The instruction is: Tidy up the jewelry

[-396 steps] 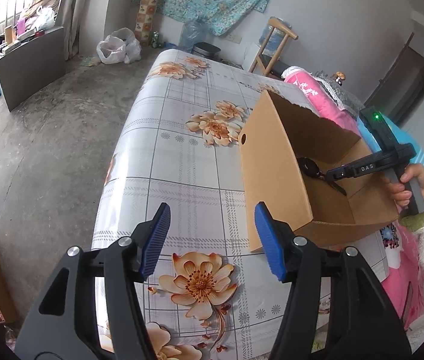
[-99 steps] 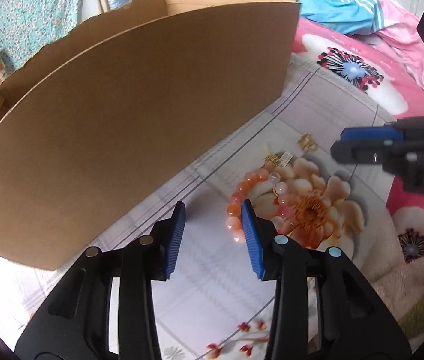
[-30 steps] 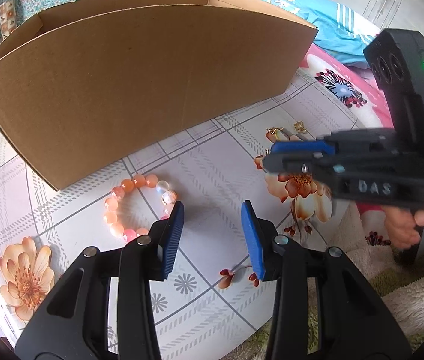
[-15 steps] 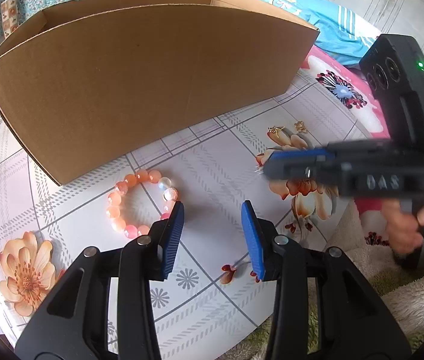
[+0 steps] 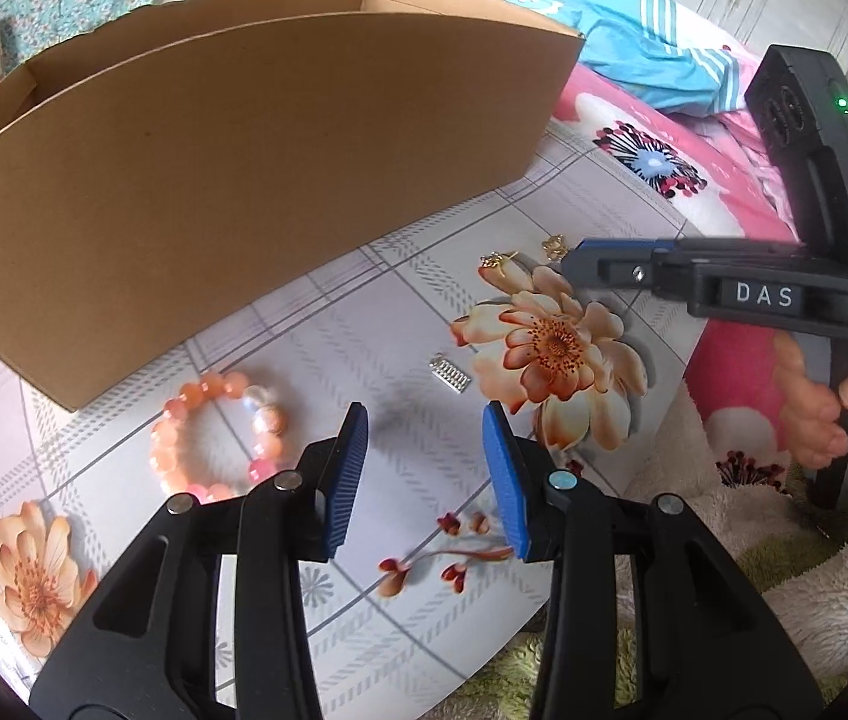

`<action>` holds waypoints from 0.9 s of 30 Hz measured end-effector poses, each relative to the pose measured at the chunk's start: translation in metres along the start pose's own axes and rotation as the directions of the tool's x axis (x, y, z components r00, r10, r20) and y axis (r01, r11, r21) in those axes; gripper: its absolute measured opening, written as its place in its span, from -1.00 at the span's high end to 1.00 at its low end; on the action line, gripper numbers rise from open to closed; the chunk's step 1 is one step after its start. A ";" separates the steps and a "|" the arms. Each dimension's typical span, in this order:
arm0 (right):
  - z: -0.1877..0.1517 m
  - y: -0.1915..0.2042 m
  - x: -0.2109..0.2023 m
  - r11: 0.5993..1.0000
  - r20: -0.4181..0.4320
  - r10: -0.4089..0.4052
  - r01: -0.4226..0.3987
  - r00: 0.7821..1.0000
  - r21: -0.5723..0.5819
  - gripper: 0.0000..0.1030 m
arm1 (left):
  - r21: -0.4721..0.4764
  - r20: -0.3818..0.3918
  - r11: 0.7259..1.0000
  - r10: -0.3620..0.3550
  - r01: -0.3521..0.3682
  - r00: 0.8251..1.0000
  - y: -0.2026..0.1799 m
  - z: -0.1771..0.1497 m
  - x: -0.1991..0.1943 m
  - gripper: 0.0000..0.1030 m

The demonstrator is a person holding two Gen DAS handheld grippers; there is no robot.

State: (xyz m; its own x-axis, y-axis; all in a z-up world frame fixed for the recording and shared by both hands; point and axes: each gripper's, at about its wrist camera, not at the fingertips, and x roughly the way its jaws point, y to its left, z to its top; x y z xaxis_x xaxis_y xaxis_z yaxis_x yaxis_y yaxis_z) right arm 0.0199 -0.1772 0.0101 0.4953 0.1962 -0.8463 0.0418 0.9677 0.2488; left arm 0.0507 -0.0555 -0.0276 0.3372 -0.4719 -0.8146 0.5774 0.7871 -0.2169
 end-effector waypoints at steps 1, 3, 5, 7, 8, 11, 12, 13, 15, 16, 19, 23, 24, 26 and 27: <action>0.001 -0.001 0.000 1.000 0.006 -0.019 0.019 1.000 -0.010 0.63 | 0.002 -0.003 1.000 0.000 0.000 1.000 -0.001 0.000 0.001 0.27; 0.004 -0.006 0.001 0.999 0.009 -0.029 0.029 1.000 -0.024 0.63 | 0.006 -0.007 1.000 0.003 -0.003 1.000 -0.002 0.000 0.002 0.27; 0.006 -0.009 0.005 0.998 0.009 -0.036 0.037 0.999 -0.044 0.63 | 0.009 -0.012 1.000 0.007 -0.007 1.000 -0.003 0.000 0.002 0.27; 0.009 -0.003 0.011 0.997 0.010 -0.047 0.047 0.999 -0.068 0.63 | 0.008 -0.014 1.000 0.012 -0.012 1.000 -0.004 0.001 0.003 0.27; 0.010 -0.004 0.012 0.996 0.009 -0.046 0.047 0.999 -0.075 0.63 | 0.006 -0.014 1.000 0.013 -0.013 1.000 -0.004 0.002 0.003 0.27; 0.012 -0.003 0.017 0.996 0.001 -0.036 0.036 0.999 -0.082 0.63 | 0.002 -0.014 1.000 0.015 -0.015 1.000 -0.004 0.003 0.005 0.27; 0.011 -0.003 0.018 0.996 -0.005 -0.030 0.030 1.000 -0.085 0.63 | 0.002 -0.015 1.000 0.016 -0.016 1.000 -0.004 0.004 0.005 0.27; 0.010 -0.003 0.019 0.996 -0.017 -0.016 0.015 1.000 -0.083 0.63 | 0.003 -0.015 1.000 0.018 -0.018 1.000 -0.004 0.004 0.005 0.26; 0.008 -0.002 0.019 0.997 -0.026 0.005 -0.007 1.000 -0.077 0.63 | 0.003 -0.016 1.000 0.018 -0.018 1.000 -0.004 0.005 0.006 0.26; 0.007 -0.001 0.019 0.997 -0.032 0.014 -0.017 0.999 -0.078 0.63 | 0.003 -0.016 1.000 0.017 -0.017 1.000 -0.003 0.006 0.007 0.26; 0.003 0.000 0.019 0.996 -0.051 0.057 -0.060 0.997 -0.063 0.63 | 0.001 -0.013 1.000 0.013 -0.013 1.000 -0.003 0.006 0.007 0.26; -0.001 0.002 0.017 0.993 -0.079 0.109 -0.112 0.991 -0.039 0.63 | -0.002 -0.010 1.000 0.011 -0.011 1.000 -0.001 0.005 0.006 0.26; -0.002 0.000 0.017 0.990 -0.085 0.139 -0.141 0.987 -0.020 0.63 | -0.004 -0.009 1.000 0.010 -0.010 1.000 -0.001 0.005 0.006 0.26; -0.004 -0.005 0.017 0.982 -0.090 0.190 -0.189 0.978 0.026 0.63 | -0.008 -0.008 1.000 0.008 -0.009 1.000 0.001 0.004 0.004 0.26; -0.005 -0.009 0.016 0.978 -0.092 0.208 -0.205 0.974 0.048 0.63 | -0.009 -0.007 1.000 0.009 -0.009 1.000 0.001 0.003 0.004 0.26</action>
State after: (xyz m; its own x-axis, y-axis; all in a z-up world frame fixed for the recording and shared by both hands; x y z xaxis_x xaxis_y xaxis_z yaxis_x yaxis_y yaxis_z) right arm 0.0235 -0.1822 -0.0081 0.4111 0.4073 -0.8155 -0.0193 0.8983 0.4389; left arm 0.0553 -0.0576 -0.0293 0.3371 -0.4620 -0.8203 0.5676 0.7949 -0.2144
